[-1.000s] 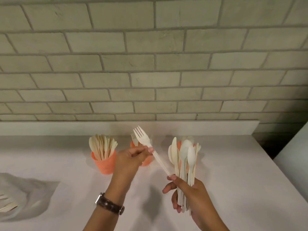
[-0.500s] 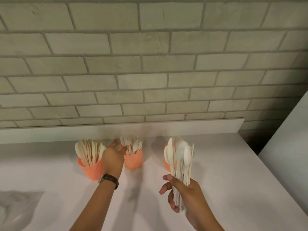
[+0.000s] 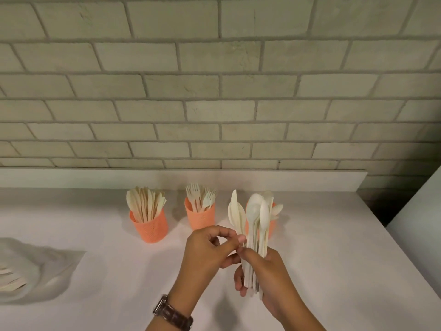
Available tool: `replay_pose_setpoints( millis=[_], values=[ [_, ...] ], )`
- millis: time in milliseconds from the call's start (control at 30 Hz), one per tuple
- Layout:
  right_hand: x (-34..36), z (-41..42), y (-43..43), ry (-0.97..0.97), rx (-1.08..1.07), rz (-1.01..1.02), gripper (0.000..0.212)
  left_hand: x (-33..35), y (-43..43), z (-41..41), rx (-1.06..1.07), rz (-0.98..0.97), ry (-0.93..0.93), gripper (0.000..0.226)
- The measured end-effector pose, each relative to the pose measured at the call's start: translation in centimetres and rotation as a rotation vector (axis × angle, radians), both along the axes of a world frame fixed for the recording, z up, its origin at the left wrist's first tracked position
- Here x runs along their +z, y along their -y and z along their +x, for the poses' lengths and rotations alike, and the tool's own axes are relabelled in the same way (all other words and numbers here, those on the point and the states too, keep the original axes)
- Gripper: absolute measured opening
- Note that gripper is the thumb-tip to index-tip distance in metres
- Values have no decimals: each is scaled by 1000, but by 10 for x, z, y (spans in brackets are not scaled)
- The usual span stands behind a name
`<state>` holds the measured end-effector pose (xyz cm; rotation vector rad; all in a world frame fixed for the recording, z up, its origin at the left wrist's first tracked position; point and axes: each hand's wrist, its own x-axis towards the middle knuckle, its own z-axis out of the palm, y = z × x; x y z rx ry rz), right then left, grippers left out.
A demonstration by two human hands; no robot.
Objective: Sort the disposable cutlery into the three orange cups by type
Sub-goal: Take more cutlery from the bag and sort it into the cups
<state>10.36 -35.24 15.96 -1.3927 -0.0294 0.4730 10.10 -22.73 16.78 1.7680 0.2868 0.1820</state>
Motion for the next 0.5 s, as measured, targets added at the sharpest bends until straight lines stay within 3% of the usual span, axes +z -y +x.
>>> replay_pose_setpoints(
  millis=[167, 267, 400, 500],
  values=[
    [-2, -3, -6, -46, 88, 67, 23, 7, -21, -5, -5, -69, -24, 2],
    [-5, -3, -9, -75, 88, 59, 26, 12, -45, -1, 85, -93, 0, 9],
    [-15, -1, -12, -63, 75, -43, 19, 6, -108, 25, 447, 114, 140, 6],
    [-21, 0, -15, -81, 69, -61, 19, -7, -148, 43, 616, 305, 143, 18]
  ],
)
